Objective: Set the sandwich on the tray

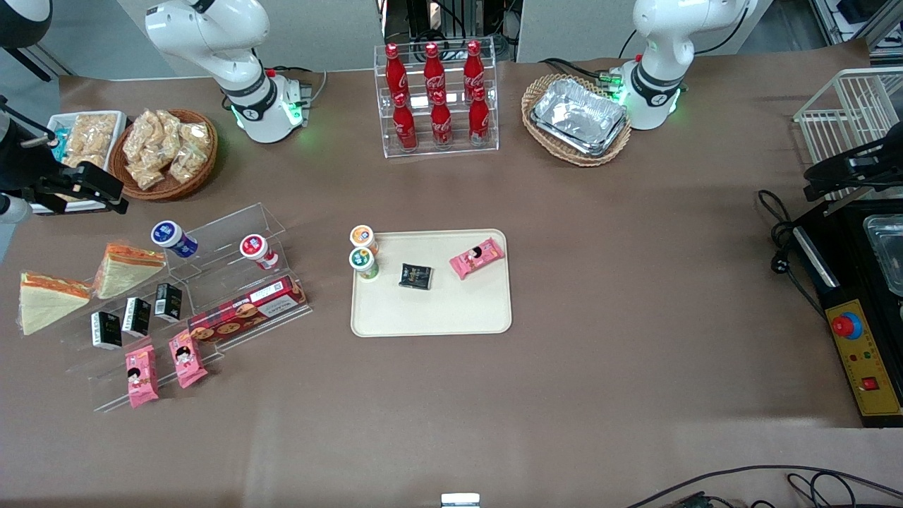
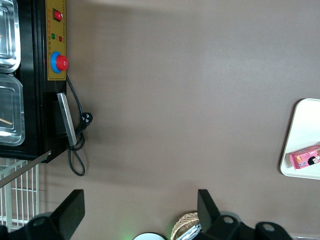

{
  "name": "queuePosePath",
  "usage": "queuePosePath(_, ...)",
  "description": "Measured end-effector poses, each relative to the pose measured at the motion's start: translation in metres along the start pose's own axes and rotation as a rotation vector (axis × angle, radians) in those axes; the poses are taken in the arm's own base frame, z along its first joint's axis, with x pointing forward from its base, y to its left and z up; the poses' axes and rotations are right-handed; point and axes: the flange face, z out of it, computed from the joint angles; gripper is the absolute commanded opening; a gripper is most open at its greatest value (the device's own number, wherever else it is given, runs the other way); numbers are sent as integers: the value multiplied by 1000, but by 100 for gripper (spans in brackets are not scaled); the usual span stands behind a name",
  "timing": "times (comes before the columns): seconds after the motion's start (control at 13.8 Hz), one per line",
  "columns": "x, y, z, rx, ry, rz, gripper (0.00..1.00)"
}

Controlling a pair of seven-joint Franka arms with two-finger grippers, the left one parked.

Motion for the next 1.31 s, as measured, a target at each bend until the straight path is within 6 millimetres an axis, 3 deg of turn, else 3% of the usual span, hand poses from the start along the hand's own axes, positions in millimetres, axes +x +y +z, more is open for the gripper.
queuePosePath(0.36, -5, 4, -6, 1, 4, 6, 100)
queuePosePath(0.58, -4, 18, -6, 2, 4, 44, 100)
queuePosePath(0.8, -4, 51, -4, 6, -2, 175, 100)
queuePosePath(1.09, 3, 75, 7, 2, -19, 359, 100)
queuePosePath(1.31, 12, 133, 27, -7, -41, 484, 100)
